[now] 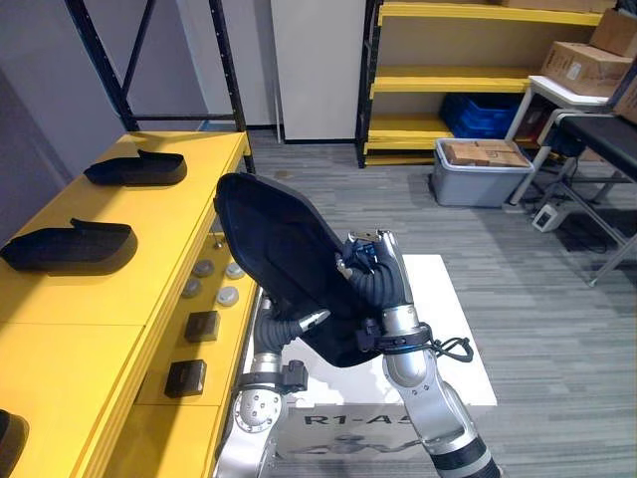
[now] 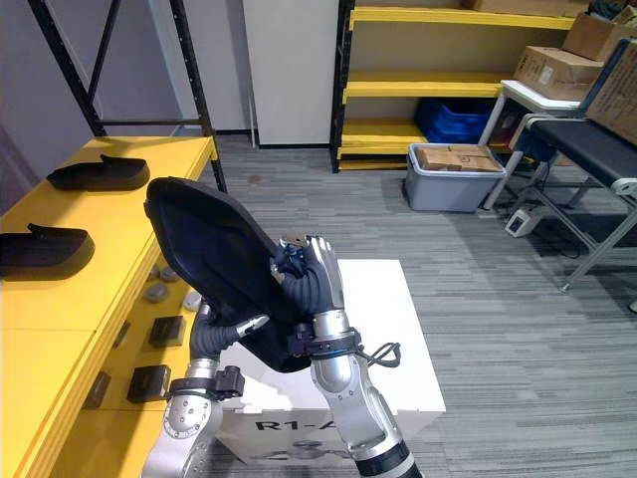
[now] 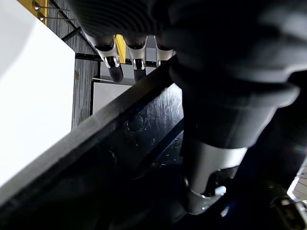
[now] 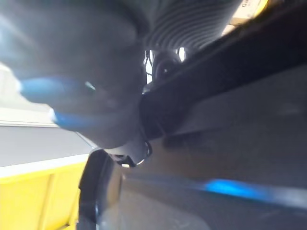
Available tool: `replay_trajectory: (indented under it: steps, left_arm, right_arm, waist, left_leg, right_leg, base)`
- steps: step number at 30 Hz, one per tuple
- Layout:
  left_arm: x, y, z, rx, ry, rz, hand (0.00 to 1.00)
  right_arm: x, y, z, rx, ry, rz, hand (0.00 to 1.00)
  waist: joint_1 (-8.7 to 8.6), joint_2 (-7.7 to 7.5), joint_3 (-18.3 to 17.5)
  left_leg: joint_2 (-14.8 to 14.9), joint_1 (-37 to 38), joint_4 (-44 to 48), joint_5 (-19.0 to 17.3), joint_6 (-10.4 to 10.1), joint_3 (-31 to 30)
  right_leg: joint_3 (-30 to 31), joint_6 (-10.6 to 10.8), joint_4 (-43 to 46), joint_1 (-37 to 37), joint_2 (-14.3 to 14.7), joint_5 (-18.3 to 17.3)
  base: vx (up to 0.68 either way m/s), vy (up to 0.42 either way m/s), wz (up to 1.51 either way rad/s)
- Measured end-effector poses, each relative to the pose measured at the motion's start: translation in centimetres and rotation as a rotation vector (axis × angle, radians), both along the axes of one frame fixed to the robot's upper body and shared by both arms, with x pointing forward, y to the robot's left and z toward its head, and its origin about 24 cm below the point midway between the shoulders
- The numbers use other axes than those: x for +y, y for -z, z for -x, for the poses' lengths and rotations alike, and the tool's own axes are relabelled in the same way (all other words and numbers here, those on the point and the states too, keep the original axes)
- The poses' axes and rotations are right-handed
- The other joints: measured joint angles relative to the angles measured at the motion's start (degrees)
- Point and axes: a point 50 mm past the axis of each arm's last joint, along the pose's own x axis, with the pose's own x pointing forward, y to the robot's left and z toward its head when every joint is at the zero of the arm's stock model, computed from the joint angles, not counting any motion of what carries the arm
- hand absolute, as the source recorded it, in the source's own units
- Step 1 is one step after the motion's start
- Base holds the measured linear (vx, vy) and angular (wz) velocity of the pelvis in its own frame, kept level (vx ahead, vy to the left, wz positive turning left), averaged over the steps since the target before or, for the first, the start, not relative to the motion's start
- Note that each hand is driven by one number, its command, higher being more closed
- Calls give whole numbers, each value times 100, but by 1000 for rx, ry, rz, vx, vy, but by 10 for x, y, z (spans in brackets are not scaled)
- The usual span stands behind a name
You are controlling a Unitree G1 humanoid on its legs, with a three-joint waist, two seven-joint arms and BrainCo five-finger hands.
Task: Walk over and take plastic housings, then place them on the shelf
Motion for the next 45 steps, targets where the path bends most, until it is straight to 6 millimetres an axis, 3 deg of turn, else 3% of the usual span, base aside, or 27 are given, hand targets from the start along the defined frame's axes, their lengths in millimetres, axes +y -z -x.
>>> replay_trajectory:
  steps: [10,11,18,24,31,35,38,41,42,45]
  left_arm:
    - [-3,-4,-7,-5,-37,51,100]
    - [-1,-4,-7,0,-46,55,100]
    - [1,-3,-7,7,-52,41,100]
    - [9,-8,-8,-22,-79,-1,100]
    - [14,-31,-6,-131,-85,-6,100]
    - [53,-34,8,-155,-234,-41,100]
    - [65,-32,16,-144,-283,-58,100]
    - [64,-30,20,-140,-255,-52,100]
    - [64,-30,21,-138,-242,-48,100]
    - [65,-28,25,-134,-235,-35,100]
  right_arm:
    - [1,0,1,-5,-3,-17,100]
    - [2,1,2,-5,-10,-9,0]
    - [-3,10,2,48,-35,-68,0]
    - [-27,30,1,144,-11,-81,0]
    - [-67,12,6,81,-7,-215,0]
    - [-163,0,12,-5,339,-319,0]
    - [-200,9,24,27,453,-344,0]
    - [-228,39,32,142,569,-394,0]
    - [-243,64,37,238,641,-438,0]
    - [-263,110,56,425,763,-509,0]
  waist:
    - [-109,-2,-70]
    - [-141,-1,-90]
    - [-161,-1,-162]
    - [-159,-4,-163]
    - [-209,-17,-142]
    - [-281,-17,-48]
    - [-294,-12,-36]
    - [-372,-19,-24]
    - [-423,-19,-22]
    - [-447,-2,-8]
  left_leg:
    - [-6,-5,-4,1,0,24]
    - [-7,-5,-4,1,0,24]
    - [-4,-1,-3,1,0,30]
    - [-5,31,-7,1,0,35]
    - [0,99,-33,-8,4,81]
    - [12,166,-16,-80,15,220]
    - [35,173,-14,-129,18,348]
    - [35,139,-16,-136,18,369]
    - [33,125,-15,-138,20,371]
    - [35,89,-2,-143,19,379]
  right_leg:
    - [18,11,-60,5,0,45]
    - [17,10,-69,5,0,48]
    - [18,-1,-150,33,10,95]
    - [20,-1,-148,93,8,96]
    - [73,2,-138,97,11,94]
    - [214,7,-129,93,17,94]
    - [344,7,-134,45,32,93]
    - [363,8,-134,-1,31,93]
    - [367,20,-133,-9,29,85]
    - [384,30,-131,-18,28,78]
  base:
    - [1,1,-2]
    - [0,0,0]
    - [0,0,0]
    - [0,0,0]
    - [-5,2,-3]
    - [3,9,-17]
    - [12,8,-20]
    - [16,1,-6]
    - [0,0,0]
    - [0,0,0]
